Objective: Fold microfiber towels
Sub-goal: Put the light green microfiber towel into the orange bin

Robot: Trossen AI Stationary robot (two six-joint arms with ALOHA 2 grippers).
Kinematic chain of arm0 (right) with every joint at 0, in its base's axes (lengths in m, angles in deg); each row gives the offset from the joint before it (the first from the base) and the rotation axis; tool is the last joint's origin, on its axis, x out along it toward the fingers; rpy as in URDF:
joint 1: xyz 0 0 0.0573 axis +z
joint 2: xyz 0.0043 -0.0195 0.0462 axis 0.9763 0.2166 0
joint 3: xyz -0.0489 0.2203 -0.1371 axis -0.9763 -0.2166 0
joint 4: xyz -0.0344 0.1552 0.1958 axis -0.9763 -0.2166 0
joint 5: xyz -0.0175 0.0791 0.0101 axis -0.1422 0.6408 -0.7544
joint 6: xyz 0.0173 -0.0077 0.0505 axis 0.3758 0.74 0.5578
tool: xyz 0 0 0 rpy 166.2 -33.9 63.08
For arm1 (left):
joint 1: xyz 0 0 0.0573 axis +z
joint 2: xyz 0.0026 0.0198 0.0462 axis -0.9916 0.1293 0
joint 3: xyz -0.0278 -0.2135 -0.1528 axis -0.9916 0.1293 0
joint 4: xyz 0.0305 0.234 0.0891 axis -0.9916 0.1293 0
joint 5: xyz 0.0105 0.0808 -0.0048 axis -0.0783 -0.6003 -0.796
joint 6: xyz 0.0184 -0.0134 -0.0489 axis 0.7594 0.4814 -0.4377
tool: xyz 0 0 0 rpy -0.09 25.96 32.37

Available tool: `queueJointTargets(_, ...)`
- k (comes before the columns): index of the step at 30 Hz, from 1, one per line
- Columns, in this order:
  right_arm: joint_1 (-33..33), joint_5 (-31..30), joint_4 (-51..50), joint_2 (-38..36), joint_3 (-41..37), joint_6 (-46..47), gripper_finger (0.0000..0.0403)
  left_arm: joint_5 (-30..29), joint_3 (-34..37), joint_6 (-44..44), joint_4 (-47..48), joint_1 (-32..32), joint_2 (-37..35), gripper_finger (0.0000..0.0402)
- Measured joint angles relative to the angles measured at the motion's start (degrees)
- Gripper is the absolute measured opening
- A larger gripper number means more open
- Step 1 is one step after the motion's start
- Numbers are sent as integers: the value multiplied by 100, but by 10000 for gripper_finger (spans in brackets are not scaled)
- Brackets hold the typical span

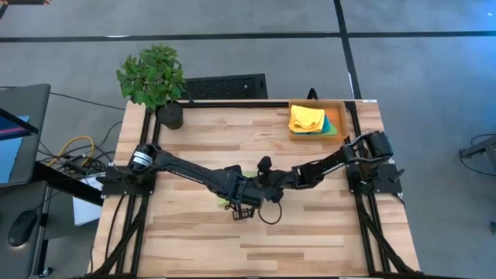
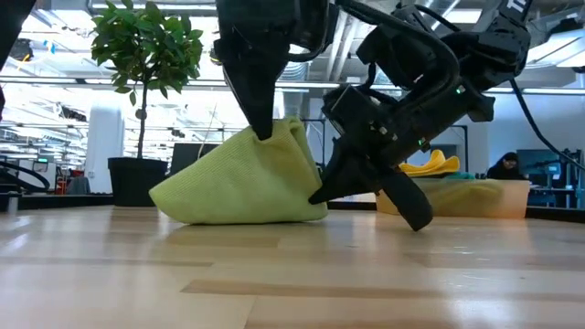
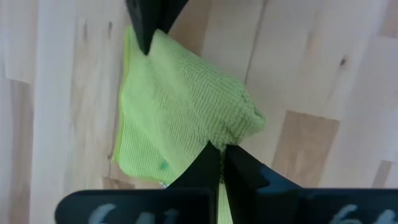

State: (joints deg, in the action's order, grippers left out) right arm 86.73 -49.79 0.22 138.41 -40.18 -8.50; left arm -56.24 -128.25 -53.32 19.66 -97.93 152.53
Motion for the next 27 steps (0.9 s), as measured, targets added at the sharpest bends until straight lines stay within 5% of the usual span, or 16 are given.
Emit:
queueJointTargets(13,-9,-1080,-2091,-1463,-13,735,7,-1020,4,-21,-170,374,0,0)
queueJointTargets(27,191,-1817,-5347,-3428,-13,2695,6,-1646,7,1693,-2648,942,7,0)
